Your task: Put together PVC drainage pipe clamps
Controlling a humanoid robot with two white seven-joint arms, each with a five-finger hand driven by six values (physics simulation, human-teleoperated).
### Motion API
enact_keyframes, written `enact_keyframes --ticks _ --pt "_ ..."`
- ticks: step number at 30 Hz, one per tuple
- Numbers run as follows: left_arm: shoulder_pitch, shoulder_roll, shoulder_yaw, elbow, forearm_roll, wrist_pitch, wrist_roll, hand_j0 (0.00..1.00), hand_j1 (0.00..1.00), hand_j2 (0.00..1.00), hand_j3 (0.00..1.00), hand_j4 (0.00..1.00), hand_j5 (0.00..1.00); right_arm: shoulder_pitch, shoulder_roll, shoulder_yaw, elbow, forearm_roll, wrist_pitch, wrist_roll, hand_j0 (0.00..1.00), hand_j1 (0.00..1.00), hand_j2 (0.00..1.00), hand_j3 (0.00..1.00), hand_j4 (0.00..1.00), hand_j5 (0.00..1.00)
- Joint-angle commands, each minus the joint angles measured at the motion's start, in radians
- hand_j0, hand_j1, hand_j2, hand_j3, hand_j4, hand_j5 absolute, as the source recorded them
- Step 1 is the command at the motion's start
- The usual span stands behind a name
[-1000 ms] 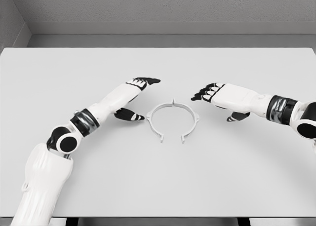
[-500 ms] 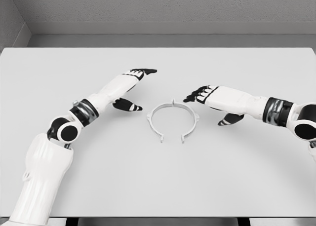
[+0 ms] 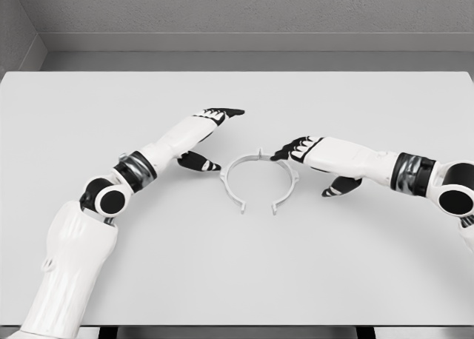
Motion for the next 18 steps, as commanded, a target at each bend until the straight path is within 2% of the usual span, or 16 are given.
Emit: enact_keyframes --ticks 1,11,18 --pt "0.0 -0.002 0.0 0.0 0.004 0.001 0.001 1.0 1.0 1.0 1.0 1.0 1.0 0.0 -0.008 -0.006 0.001 -0.007 0.002 -0.002 1.0 1.0 1.0 1.0 1.0 1.0" --pt "0.003 -0.003 -0.001 0.0 0.003 0.003 0.001 1.0 1.0 1.0 1.0 1.0 1.0 -0.011 -0.129 -0.053 0.002 0.004 -0.003 -0.003 1.0 1.0 1.0 1.0 1.0 1.0" --pt "0.012 -0.013 -0.012 -0.013 -0.005 0.001 0.001 1.0 1.0 1.0 1.0 1.0 1.0 -0.025 -0.137 -0.052 0.002 -0.005 0.0 -0.003 1.0 1.0 1.0 1.0 1.0 1.0"
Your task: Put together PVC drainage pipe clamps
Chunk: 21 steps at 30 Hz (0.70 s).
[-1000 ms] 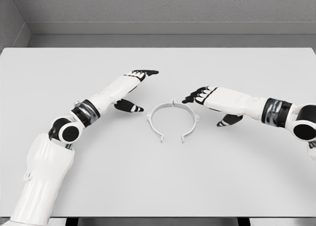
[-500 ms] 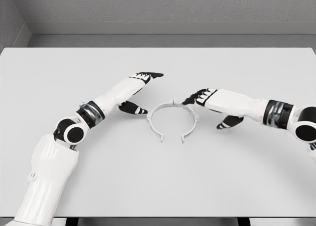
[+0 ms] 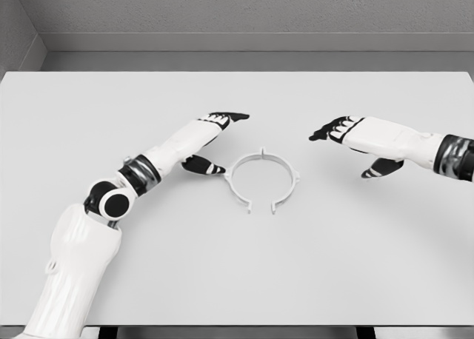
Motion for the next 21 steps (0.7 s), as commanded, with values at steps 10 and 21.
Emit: enact_keyframes --ticks 10,21 --pt "0.003 -0.004 -0.016 -0.011 0.0 -0.001 0.0 1.0 1.0 1.0 1.0 1.0 1.0 0.0 -0.005 -0.001 -0.008 -0.009 0.002 0.0 1.0 1.0 1.0 1.0 1.0 1.0" --pt "0.018 -0.014 -0.016 -0.043 -0.003 -0.001 0.0 1.0 1.0 1.0 1.0 1.0 1.0 0.002 -0.006 -0.001 -0.034 -0.008 0.004 0.001 1.0 1.0 1.0 1.0 1.0 1.0"
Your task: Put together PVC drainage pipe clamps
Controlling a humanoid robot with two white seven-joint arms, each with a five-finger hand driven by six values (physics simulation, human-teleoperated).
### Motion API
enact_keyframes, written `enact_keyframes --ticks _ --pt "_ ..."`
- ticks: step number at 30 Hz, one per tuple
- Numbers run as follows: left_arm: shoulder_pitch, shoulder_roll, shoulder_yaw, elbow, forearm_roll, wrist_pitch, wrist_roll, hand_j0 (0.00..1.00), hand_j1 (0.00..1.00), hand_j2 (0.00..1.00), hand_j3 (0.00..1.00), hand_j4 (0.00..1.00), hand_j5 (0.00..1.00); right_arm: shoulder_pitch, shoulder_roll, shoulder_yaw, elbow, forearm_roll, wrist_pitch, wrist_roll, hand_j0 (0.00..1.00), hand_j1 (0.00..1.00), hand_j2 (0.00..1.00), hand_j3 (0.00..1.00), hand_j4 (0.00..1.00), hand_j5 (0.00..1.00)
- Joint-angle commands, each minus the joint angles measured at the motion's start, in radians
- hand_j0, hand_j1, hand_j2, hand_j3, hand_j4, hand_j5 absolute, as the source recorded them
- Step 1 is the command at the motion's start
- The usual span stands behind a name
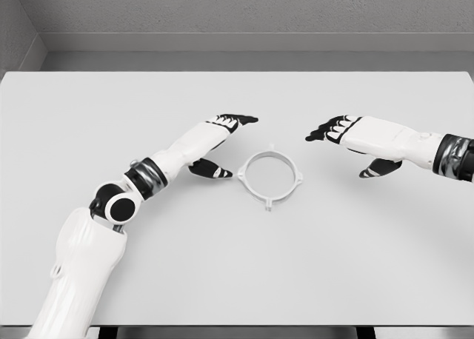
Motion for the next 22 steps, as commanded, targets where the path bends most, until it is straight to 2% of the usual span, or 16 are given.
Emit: enact_keyframes --ticks 1,4,5,6,7,8,10,13,15,18,22 --pt "0.0 0.0 0.0 -0.004 0.007 0.002 0.001 1.0 1.0 1.0 1.0 1.0 1.0 0.0 -0.001 0.0 -0.001 -0.004 0.002 0.0 1.0 1.0 1.0 1.0 1.0 1.0" --pt "0.002 0.017 0.019 -0.047 0.022 -0.011 0.001 1.0 1.0 1.0 1.0 1.0 1.0 0.0 -0.001 0.0 -0.001 -0.004 0.002 0.0 1.0 1.0 1.0 1.0 1.0 1.0" --pt "0.006 0.046 0.077 -0.073 0.048 -0.044 0.001 1.0 1.0 1.0 1.0 1.0 1.0 0.0 -0.001 0.0 -0.001 -0.004 0.002 0.0 1.0 1.0 1.0 1.0 1.0 1.0" --pt "0.011 0.098 0.126 -0.099 0.124 -0.109 0.001 1.0 1.0 1.0 1.0 1.0 1.0 0.0 -0.001 -0.002 -0.002 -0.004 0.002 0.0 1.0 1.0 1.0 1.0 1.0 1.0" --pt "0.011 0.156 0.135 -0.103 0.194 -0.141 0.001 1.0 1.0 1.0 1.0 1.0 1.0 0.0 -0.003 -0.002 -0.002 -0.004 0.002 0.0 1.0 1.0 1.0 1.0 1.0 1.0" --pt "0.011 0.258 0.146 -0.1 0.325 -0.158 0.001 1.0 1.0 1.0 1.0 1.0 1.0 -0.002 -0.017 -0.002 -0.002 -0.004 0.0 0.0 1.0 1.0 1.0 1.0 1.0 1.0" --pt "0.014 0.393 0.152 -0.081 0.465 -0.158 0.001 1.0 1.0 1.0 1.0 1.0 1.0 0.0 -0.024 0.0 -0.002 -0.006 -0.001 0.0 1.0 1.0 1.0 1.0 1.0 1.0" --pt "0.009 0.531 0.171 0.058 0.482 -0.158 0.001 1.0 1.0 1.0 1.0 1.0 1.0 -0.002 -0.024 -0.002 0.001 -0.004 0.0 -0.002 1.0 1.0 1.0 1.0 1.0 1.0" --pt "0.014 0.557 0.195 0.072 0.47 -0.158 0.001 1.0 1.0 1.0 1.0 1.0 1.0 -0.003 -0.033 -0.002 0.005 -0.004 0.0 0.0 1.0 1.0 1.0 1.0 1.0 1.0" --pt "0.015 0.598 0.195 0.127 0.459 -0.158 -0.003 1.0 1.0 1.0 1.0 1.0 1.0 -0.006 -0.06 -0.003 -0.002 -0.001 -0.006 0.004 1.0 1.0 1.0 1.0 1.0 1.0" --pt "0.034 0.614 0.195 0.134 0.442 -0.158 -0.004 1.0 1.0 1.0 1.0 1.0 1.0 -0.021 -0.058 -0.002 -0.002 -0.001 -0.006 0.0 1.0 1.0 1.0 1.0 1.0 1.0"
